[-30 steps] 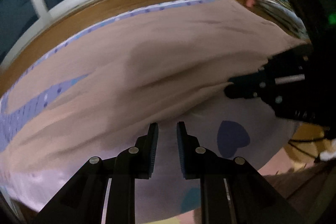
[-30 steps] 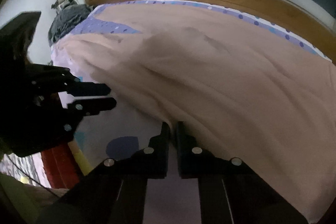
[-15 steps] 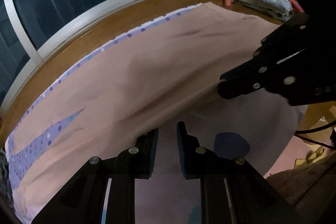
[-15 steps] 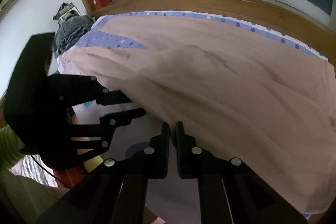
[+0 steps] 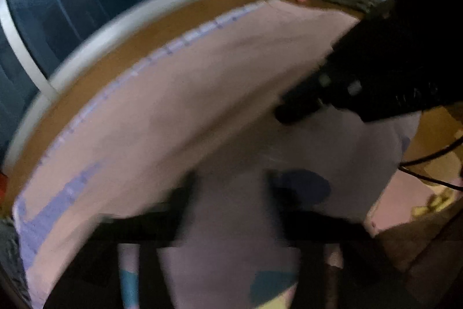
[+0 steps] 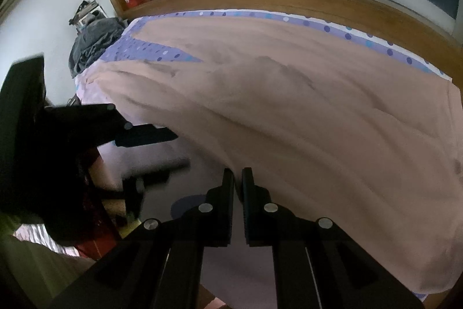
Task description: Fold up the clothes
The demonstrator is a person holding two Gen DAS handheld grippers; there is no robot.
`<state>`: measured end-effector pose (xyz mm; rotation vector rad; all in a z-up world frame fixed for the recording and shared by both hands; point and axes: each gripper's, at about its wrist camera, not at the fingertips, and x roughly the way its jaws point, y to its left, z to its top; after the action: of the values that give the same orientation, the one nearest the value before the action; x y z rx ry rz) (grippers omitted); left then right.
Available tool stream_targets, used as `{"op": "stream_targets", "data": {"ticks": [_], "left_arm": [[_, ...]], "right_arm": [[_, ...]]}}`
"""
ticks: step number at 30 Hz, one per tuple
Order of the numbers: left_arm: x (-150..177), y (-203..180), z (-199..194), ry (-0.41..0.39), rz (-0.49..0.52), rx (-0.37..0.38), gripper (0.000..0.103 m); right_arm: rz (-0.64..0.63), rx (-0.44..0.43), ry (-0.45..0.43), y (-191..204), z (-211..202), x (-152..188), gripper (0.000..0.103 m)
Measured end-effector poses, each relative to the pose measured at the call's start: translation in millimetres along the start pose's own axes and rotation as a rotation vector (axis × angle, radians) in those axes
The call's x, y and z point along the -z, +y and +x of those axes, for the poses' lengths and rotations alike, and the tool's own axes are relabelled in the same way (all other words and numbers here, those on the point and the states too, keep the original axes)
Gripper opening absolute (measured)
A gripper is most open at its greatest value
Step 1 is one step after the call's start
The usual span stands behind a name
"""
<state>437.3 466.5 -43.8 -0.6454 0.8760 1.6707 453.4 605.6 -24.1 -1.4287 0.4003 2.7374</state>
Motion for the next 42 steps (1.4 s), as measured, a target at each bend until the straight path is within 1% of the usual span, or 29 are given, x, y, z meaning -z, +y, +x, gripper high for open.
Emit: {"op": "stream_targets", "data": {"ticks": [1, 4, 5, 8, 10, 12, 14, 17, 18, 19, 20, 21, 22, 23, 25, 26, 28, 29, 30, 31, 32, 34, 36, 38, 42], "left_arm": [[1.2, -1.5, 3.1, 0.015, -0.008, 0.012, 0.094], [3.3, -4.0, -3.1, -0.04, -0.028, -0.052, 0.093], [2.8, -4.4, -6.5, -0.055, -0.016, -0.07, 0.093], [1.5, -3.9, -3.4, -0.044, 0.054, -0.126, 0.093], [1.0, -1.8, -0.5, -0.025, 0.1, -0.134, 0.093], [1.7, -0.4, -1.2, -0.03, 0.151, -0.152, 0.093], [1.8, 0.8, 2.5, -0.026, 0.18, -0.15, 0.093], [-4.8, 7.3, 6.6, -0.027, 0.156, -0.115, 0.092], [-7.1, 9.3, 8.6, -0.023, 0.143, -0.103, 0.088], [-9.3, 11.1, 10.1, -0.016, 0.127, -0.066, 0.083], [-11.3, 12.9, 11.7, -0.008, 0.111, -0.028, 0.056], [-12.4, 14.8, 13.4, 0.006, 0.088, 0.038, 0.012], [-13.4, 16.7, 15.0, 0.021, 0.065, 0.102, 0.004], [-13.4, 18.5, 15.6, 0.026, 0.036, 0.113, 0.004], [-12.3, 16.6, 14.4, 0.032, 0.031, 0.108, 0.004], [-12.3, 15.5, 12.5, 0.032, 0.023, 0.103, 0.004], [-12.2, 13.5, 8.8, 0.031, 0.006, 0.091, 0.004], [-13.7, 14.7, 7.2, 0.026, -0.013, 0.089, 0.004], [-14.4, 15.1, 4.9, 0.025, -0.027, 0.09, 0.004], [-14.8, 15.9, 1.6, 0.022, -0.041, 0.088, 0.004], [-15.7, 17.3, -2.3, 0.019, -0.06, 0.091, 0.004], [-17.3, 19.7, -8.7, 0.018, -0.092, 0.099, 0.004], [-17.7, 18.8, -17.6, 0.02, -0.106, 0.095, 0.004], [-19.1, 15.9, -25.5, 0.025, -0.11, 0.097, 0.004], [-22.9, 10.1, -39.1, 0.029, -0.122, 0.086, 0.004]], "right_arm": [[0.002, 0.001, 0.002, -0.2, 0.8, -0.3, 0.005], [0.001, -0.006, 0.015, 0.7, 1.7, 1.2, 0.005], [0.0, -0.008, 0.02, 1.1, 2.0, 1.7, 0.005], [-0.021, -0.009, 0.027, 4.3, 0.1, 2.4, 0.005], [-0.048, -0.002, 0.03, 7.1, -2.8, 1.7, 0.005], [-0.066, -0.005, 0.031, 8.9, -6.0, 0.9, 0.005], [-0.076, -0.014, 0.025, 9.9, -9.7, 0.8, 0.005], [-0.078, -0.035, 0.008, 10.7, -16.2, 1.3, 0.005], [-0.076, -0.049, 0.002, 10.4, -18.5, 1.6, 0.005], [-0.07, -0.053, -0.001, 9.8, -20.0, 1.9, 0.005], [-0.064, -0.056, -0.004, 9.1, -21.3, 2.1, 0.005], [-0.059, -0.042, -0.006, 8.2, -22.3, 2.6, 0.005], [-0.053, -0.026, -0.007, 7.2, -23.3, 3.1, 0.005], [-0.048, -0.01, -0.008, 6.1, -24.4, 3.7, 0.005], [0.029, 0.022, -0.032, -6.9, -36.1, 8.9, 0.005], [0.077, 0.038, -0.051, -15.1, -44.0, 12.6, 0.006], [0.222, 0.092, -0.092, -43.2, -67.0, 29.9, 0.012], [0.298, 0.122, -0.113, -58.4, -78.2, 40.1, 0.024], [0.39, 0.171, -0.134, -76.9, -89.7, 54.9, 0.04], [0.484, 0.222, -0.154, -95.9, -101.2, 70.3, 0.045], [0.601, 0.29, -0.167, -118.0, -114.1, 90.8, 0.047], [0.745, 0.307, -0.182, -143.9, -127.1, 115.2, 0.047], [0.855, 0.252, -0.214, -162.5, -134.4, 135.5, 0.047], [0.864, 0.23, -0.217, -170.1, -132.7, 140.4, 0.047], [0.83, 0.309, -0.178, -174.2, -123.2, 137.6, 0.047]]}}
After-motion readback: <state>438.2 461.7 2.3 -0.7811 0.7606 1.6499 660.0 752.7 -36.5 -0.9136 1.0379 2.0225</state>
